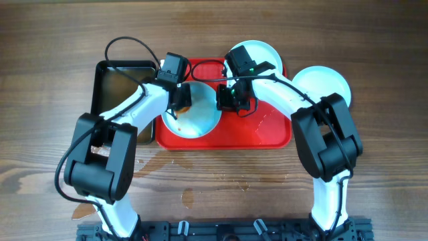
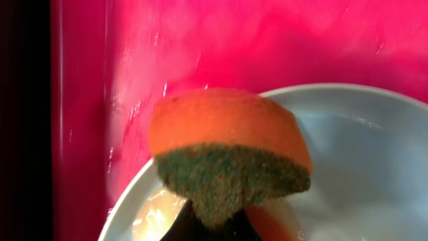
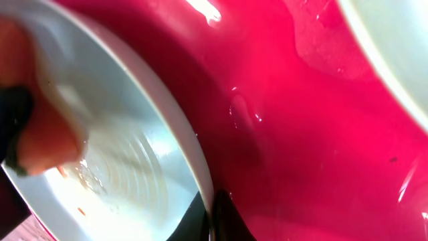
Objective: Clean dirty plates on tray and stack at the side
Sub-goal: 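Scrub the second plate with the sponge in the left gripper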
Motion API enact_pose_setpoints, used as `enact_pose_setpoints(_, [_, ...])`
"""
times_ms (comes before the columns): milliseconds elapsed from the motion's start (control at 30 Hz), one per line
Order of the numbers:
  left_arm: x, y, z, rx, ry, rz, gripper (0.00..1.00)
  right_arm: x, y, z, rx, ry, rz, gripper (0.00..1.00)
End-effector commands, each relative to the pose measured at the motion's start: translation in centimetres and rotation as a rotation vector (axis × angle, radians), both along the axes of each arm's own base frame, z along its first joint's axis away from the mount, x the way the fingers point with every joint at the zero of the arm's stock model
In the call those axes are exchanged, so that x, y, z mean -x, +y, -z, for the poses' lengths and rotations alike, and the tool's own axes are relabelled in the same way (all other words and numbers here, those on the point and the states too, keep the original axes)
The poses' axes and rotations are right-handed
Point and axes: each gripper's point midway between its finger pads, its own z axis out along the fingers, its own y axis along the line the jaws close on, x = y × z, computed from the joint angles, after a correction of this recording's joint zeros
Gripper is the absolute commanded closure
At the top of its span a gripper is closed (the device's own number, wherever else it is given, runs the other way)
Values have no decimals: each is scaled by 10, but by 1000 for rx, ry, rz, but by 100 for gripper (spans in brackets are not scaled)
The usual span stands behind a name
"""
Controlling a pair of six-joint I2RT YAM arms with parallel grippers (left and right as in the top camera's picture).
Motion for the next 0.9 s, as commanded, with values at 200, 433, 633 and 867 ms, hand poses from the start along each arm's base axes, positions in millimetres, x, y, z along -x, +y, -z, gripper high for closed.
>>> enact_pose_setpoints(200, [83,-61,15,381,352,277,96,1,4,6,-19,20,-6,96])
enact_pose_setpoints(433, [32,69,22,-234,116,-253,96,1,3,6,-18,21,-6,96])
enact_pose_setpoints(633, [49,58,27,-181,201,-221,96,1,4,6,-18,20,-6,96])
enact_pose_setpoints(867, [1,-46,8,292,22,235,96,1,4,6,-19,20,-6,96])
